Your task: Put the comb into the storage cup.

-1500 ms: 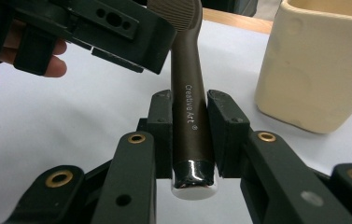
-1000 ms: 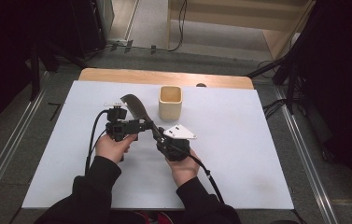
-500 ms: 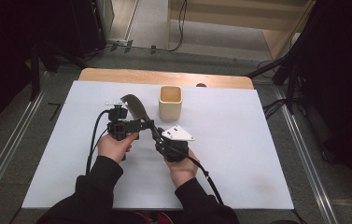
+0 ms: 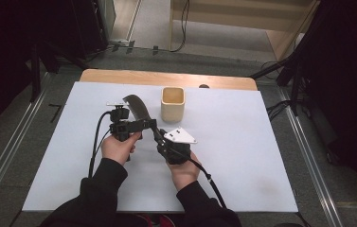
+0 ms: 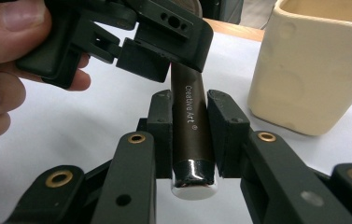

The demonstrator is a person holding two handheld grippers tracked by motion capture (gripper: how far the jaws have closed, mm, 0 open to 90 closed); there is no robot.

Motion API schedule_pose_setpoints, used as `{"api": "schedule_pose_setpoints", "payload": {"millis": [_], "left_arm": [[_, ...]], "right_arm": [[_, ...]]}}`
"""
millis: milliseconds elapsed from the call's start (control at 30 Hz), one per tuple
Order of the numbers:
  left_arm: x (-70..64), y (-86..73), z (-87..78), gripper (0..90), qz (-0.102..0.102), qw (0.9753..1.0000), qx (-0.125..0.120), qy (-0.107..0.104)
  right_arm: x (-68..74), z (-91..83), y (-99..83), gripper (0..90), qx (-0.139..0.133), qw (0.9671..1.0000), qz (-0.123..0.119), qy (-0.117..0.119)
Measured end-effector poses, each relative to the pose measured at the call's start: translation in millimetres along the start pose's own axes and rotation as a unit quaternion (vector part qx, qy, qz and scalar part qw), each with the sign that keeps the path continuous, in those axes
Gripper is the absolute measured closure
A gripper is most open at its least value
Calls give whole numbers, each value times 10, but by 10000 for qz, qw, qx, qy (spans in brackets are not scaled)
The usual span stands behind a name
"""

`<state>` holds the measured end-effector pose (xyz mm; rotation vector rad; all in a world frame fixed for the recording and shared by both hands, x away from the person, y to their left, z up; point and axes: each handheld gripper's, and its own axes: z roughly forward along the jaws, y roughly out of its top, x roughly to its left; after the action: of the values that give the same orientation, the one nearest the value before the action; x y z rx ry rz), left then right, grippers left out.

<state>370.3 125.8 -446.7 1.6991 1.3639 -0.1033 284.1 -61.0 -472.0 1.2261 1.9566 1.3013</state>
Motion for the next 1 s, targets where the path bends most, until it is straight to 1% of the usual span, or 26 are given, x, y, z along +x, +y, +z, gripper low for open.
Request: {"api": "schedule_pose_setpoints", "payload": {"millis": [67, 200, 600, 767, 967, 1000], "left_arm": [[8, 4, -3, 339, -48, 10000, -15, -24], [-2, 4, 2, 353, -57, 10000, -60, 27], [-14, -1, 20, 404, -179, 9996, -207, 113], [-1, -7, 20, 407, -265, 9994, -194, 61], [-23, -40, 7, 402, -239, 9996, -169, -21], [-29, -43, 10, 402, -247, 9995, -171, -22]], "right_arm": [[0, -2, -2, 702, -6, 10000, 7, -9], [-2, -3, 2, 703, -29, 10000, 48, 25], [1, -3, 4, 703, -56, 9999, 99, 8], [-1, -2, 3, 702, -60, 9999, 104, -1], [-4, 9, 4, 702, -81, 9999, 116, -57], [-9, 12, 3, 702, -75, 9998, 150, -52]]}}
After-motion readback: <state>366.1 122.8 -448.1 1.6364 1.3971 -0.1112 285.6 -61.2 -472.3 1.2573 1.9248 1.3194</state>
